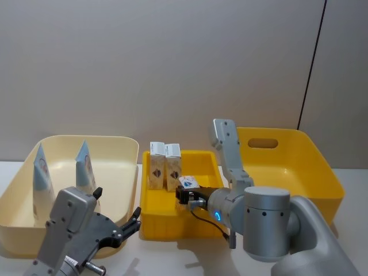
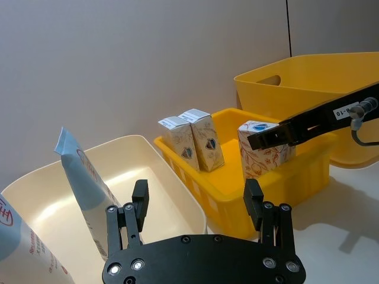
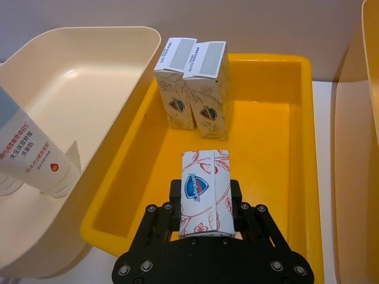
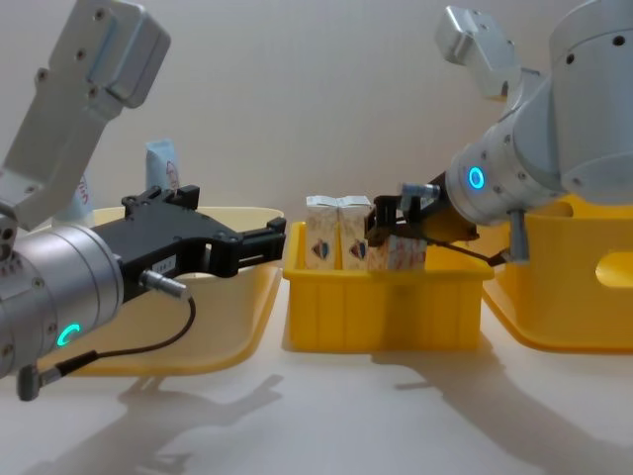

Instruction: Bimanual collaborative sorting of washing and personal care products

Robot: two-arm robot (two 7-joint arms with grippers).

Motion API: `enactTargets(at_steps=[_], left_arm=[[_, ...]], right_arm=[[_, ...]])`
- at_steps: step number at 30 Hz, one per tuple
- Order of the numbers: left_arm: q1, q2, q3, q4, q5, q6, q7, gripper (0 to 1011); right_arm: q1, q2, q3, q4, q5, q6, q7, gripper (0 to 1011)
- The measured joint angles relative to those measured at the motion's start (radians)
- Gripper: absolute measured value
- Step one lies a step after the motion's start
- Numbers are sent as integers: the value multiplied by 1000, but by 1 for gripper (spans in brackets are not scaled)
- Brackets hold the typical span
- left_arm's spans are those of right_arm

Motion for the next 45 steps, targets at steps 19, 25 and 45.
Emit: enactTargets(at_steps=[19, 25, 45], left_arm=[[0, 0, 0, 0, 0, 0, 0, 1000], [0, 0, 0, 0, 0, 0, 0, 1000], [0, 0, 0, 0, 0, 0, 0, 1000]], right_arm=[[-16, 10, 11, -55, -6, -129, 46, 431], [-20, 17, 22, -84, -11, -193, 59, 431], [-33, 64, 105, -168, -72, -401, 24, 431]])
